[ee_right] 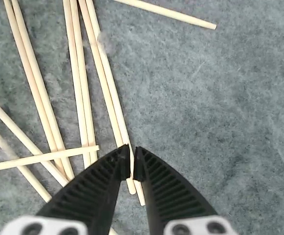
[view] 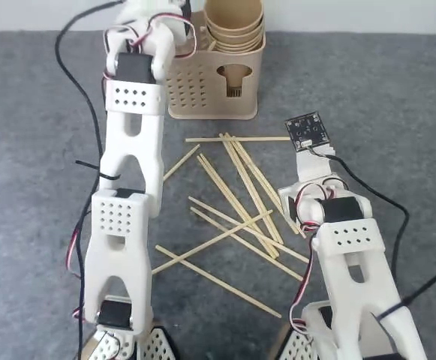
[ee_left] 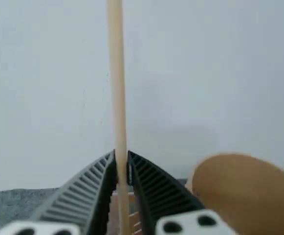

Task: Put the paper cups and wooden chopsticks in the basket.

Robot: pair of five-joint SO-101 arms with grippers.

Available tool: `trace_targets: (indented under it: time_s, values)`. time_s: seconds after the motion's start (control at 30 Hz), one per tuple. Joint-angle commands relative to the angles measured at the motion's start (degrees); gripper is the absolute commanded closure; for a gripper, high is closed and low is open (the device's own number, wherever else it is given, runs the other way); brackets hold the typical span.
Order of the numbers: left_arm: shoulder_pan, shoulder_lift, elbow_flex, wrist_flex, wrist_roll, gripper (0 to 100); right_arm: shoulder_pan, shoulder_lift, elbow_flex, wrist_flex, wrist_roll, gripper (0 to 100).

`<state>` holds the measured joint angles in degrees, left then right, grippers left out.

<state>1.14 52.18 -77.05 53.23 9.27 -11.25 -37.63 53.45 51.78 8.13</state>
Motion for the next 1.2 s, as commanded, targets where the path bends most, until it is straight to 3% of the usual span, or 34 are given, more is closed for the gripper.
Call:
trace_targets:
  time_s: [0.0, 0.17, 0.27, 0.4, 0.77, 0.83, 0.93, 1.07, 1.17]
  values:
    - [-0.4, -1.1, -3.4, 2.6, -5.5, 95, 0.6, -1.8, -0.1, -1.4, 1.8, 95.7]
    - [0.0, -1.8, -7.1, 11.6, -7.4, 69, 0.6, -1.8, -0.1, -1.4, 1.8, 95.7]
    - [-0.3, -1.5, -13.1, 20.0, -7.6, 61, 0.6, -1.8, -0.1, -1.4, 1.8, 95.7]
    - [-0.5, -1.7, -19.2, 28.0, -7.8, 61, 0.6, -1.8, -0.1, -1.4, 1.8, 95.7]
    - [-4.1, -15.6, -18.8, 47.7, -12.0, 61, 1.6, -1.9, -0.6, -0.8, 5.0, 95.7]
    - [-6.9, -18.0, -17.9, 47.6, -10.1, 61, 1.8, -1.8, -2.1, 0.0, 7.5, 95.7]
    - [-12.1, -22.2, -11.7, 47.6, -8.8, 61, 1.8, -1.7, -7.0, 3.5, 11.7, 94.1]
    - [-16.2, -29.9, 3.1, 47.6, -8.6, 61, 1.6, -0.2, -14.5, 7.1, 18.7, 84.1]
    - [-17.3, -38.0, 16.5, 47.6, -8.9, 61, 1.5, 4.1, -20.7, 9.1, 24.5, 85.6]
